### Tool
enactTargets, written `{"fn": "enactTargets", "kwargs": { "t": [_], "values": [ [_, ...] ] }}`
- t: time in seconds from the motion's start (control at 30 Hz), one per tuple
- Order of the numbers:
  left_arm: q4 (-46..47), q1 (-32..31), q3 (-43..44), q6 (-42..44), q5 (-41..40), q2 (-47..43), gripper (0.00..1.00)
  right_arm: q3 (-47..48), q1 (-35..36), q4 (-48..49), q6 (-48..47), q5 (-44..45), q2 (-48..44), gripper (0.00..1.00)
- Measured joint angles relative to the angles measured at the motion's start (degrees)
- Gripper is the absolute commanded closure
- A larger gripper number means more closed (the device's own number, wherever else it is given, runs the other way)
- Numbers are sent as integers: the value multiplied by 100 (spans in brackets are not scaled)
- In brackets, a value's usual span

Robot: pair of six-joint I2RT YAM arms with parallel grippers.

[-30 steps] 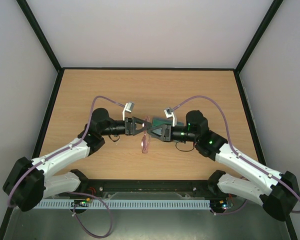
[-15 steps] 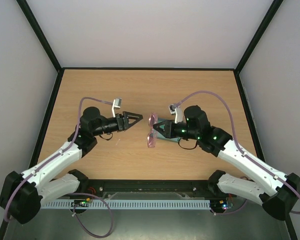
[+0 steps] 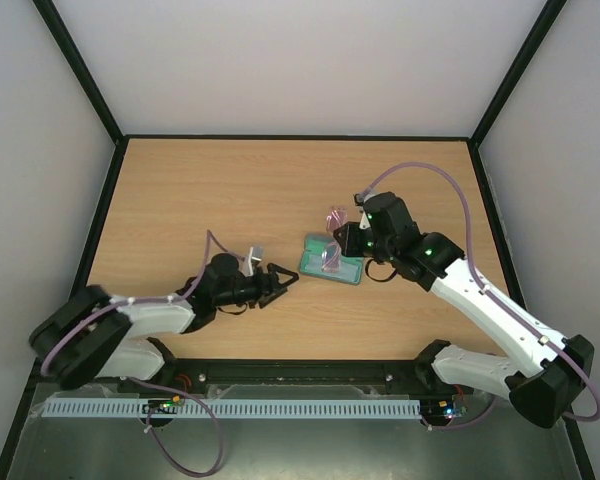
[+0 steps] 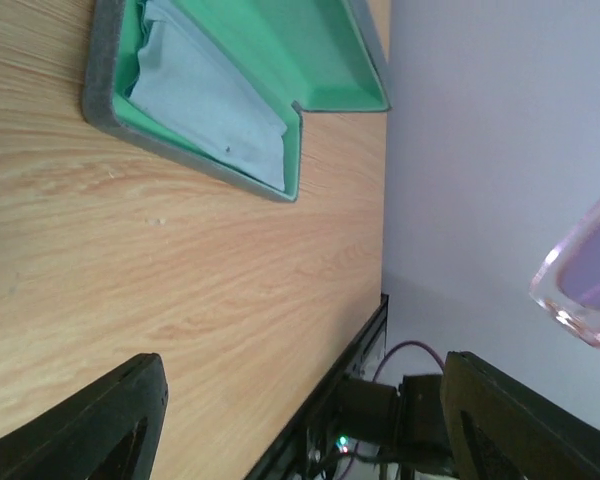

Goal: Organize the sunglasses
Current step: Adjust the sunglasses case at the center of the board.

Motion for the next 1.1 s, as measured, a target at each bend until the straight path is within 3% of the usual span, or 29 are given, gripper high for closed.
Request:
{"fn": "enactTargets", "kwargs": {
  "t": [0.33, 0.5, 1.1],
  "values": [
    [3086, -343, 170, -1095, -837, 3084, 28, 85, -323, -160, -103, 39, 79, 89],
    [4009, -372, 396, -1384, -1093, 3910, 28, 262, -404, -188, -153, 39, 133, 89],
    [3576, -160, 1904, -1182, -1547, 4682, 27, 424, -699, -372, -466, -20, 271, 89]
  ]
}}
